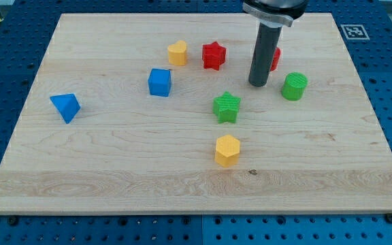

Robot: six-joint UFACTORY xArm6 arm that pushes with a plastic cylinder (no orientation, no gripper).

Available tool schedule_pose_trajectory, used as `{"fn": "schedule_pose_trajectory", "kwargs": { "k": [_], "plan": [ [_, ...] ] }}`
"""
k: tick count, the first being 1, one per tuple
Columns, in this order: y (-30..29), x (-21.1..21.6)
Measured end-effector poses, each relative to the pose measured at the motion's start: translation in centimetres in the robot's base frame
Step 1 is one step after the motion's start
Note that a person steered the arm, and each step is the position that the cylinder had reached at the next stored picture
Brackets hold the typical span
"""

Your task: Slightly push the green star towards the yellow hexagon

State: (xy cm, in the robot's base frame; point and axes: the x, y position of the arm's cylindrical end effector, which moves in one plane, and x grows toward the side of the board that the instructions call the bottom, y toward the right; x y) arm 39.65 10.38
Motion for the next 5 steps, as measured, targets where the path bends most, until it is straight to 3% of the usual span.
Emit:
{"fn": "schedule_pose_trajectory", "kwargs": {
  "k": [4,5],
  "plan": [
    [-3.8,2.3],
    [-4.4,4.8]
  ]
}}
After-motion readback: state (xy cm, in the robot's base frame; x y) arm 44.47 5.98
